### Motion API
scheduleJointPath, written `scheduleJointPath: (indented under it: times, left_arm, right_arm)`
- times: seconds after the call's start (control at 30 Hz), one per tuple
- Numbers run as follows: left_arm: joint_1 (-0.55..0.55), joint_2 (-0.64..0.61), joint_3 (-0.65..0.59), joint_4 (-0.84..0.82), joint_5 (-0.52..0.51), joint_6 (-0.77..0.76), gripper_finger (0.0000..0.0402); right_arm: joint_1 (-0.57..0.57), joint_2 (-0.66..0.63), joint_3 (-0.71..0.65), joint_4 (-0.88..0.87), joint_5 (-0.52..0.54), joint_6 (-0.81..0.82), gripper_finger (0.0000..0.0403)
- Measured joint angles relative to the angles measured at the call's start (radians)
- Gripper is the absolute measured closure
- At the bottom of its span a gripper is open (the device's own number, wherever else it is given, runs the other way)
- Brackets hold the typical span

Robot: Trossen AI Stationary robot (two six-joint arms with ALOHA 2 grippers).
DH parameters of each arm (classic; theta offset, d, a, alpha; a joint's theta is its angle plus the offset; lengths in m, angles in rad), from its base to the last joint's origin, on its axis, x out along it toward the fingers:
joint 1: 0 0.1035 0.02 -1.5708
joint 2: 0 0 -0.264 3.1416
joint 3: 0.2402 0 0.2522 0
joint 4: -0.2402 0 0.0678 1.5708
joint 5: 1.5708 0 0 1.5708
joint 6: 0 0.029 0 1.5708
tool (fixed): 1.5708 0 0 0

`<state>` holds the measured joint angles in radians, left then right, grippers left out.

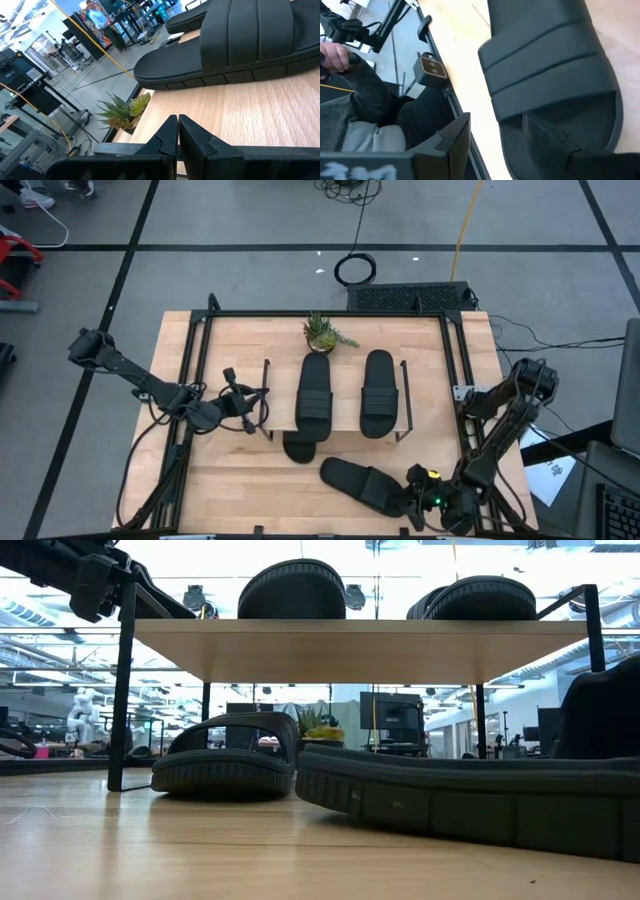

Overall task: Pick and place slides into the shelf
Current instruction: Put the black sandal under the shelf

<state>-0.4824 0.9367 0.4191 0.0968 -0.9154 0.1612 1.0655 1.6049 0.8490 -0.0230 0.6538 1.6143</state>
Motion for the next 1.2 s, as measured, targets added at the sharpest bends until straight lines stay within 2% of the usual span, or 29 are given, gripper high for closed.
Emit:
scheduleJointPath:
  times: [0.23,0.5,0.67,0.87,1.0,1.2]
  left_arm:
    - [0.000,0.000,0.000,-0.002,0.000,-0.003,0.0378]
    - [0.000,0.000,0.000,-0.002,0.000,-0.008,0.0378]
    - [0.000,0.000,0.000,-0.002,0.000,-0.010,0.0378]
    - [0.000,0.001,0.000,-0.003,0.000,-0.010,0.0378]
    - [0.000,0.001,0.000,-0.004,0.000,-0.010,0.0378]
    - [0.001,0.001,0.000,-0.004,0.021,-0.010,0.0378]
  right_arm:
    - [0.003,0.004,0.000,0.008,0.031,0.026,0.0187]
    - [0.003,0.005,-0.031,0.009,0.004,0.178,0.0146]
    - [-0.022,0.005,-0.033,0.004,0.023,0.181,0.0143]
    - [-0.070,0.015,-0.034,-0.003,-0.034,0.207,0.0150]
    - [-0.090,0.047,-0.034,0.000,-0.131,0.230,0.0151]
    - [-0.091,0.080,-0.034,0.040,-0.041,0.228,0.0151]
